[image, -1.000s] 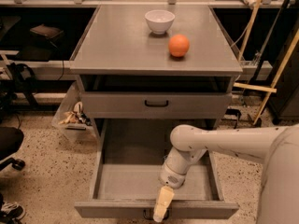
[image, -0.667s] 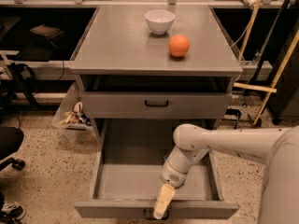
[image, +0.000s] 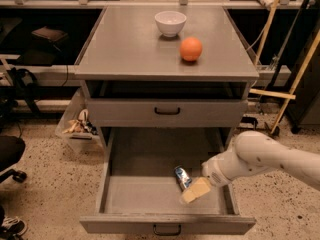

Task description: Pick redbull can from middle drawer and place on counter

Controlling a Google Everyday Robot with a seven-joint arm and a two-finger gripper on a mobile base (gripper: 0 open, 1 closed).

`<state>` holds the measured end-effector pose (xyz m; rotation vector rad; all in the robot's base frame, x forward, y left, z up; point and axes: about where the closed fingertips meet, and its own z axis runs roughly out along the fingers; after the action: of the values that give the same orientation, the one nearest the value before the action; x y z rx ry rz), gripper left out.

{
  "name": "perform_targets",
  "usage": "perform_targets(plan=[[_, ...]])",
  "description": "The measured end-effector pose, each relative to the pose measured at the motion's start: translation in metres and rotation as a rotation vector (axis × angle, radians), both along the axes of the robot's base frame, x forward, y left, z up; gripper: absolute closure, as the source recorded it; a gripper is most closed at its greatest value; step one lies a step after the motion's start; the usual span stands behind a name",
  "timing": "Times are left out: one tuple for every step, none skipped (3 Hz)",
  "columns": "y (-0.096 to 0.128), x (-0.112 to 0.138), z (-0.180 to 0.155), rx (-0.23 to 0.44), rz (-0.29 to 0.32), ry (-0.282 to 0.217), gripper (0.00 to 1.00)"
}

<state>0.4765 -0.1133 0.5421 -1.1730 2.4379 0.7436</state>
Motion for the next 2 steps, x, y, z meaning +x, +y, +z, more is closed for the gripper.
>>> perform_targets(plan=[[-0.0170, 0.0068, 0.0011, 0.000, -0.062, -0.034, 0.00], [-0.0169, 0.0068, 0.0011, 0.000, -0.062, -0.034, 0.00]])
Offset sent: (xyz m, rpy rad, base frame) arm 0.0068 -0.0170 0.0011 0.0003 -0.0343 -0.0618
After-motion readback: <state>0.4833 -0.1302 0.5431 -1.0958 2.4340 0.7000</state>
